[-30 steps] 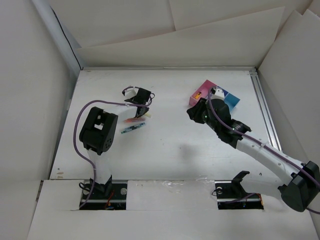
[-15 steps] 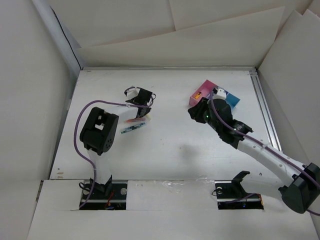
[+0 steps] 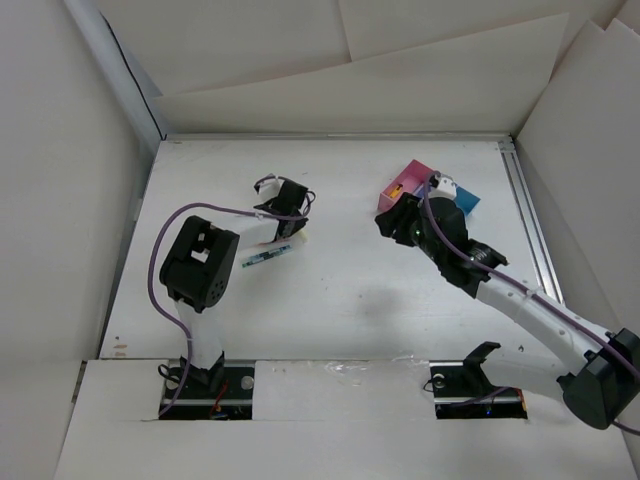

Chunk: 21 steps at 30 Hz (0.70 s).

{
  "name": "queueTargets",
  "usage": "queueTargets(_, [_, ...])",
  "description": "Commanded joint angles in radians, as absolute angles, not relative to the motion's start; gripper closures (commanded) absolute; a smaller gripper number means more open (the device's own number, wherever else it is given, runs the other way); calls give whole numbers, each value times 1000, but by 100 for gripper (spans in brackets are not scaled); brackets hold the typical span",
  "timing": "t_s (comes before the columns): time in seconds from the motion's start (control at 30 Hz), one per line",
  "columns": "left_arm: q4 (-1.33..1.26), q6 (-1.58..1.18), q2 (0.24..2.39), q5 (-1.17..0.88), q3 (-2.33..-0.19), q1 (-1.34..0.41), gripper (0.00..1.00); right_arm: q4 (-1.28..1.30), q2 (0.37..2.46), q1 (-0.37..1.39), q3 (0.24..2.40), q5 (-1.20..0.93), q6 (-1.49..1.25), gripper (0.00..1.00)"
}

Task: Sort the stationery into containers
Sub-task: Pick up the pen from the center of the board.

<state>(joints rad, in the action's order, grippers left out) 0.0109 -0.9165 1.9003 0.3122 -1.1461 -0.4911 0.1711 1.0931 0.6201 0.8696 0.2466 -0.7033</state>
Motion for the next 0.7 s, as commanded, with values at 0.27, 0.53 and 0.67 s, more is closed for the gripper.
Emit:
queueTargets(0.27, [-17,-810,1738,321,-1115,-607,100,115,1062,508,848,167,-704,33])
queueTargets(0.53, [-245,-716,1560,167,-933,-666,100,72,1062,448,827,31,-704,24])
queueTargets(0.67, [-404,-672,1457,22,-812,-666,100,72,1052,439,827,-66,-704,21])
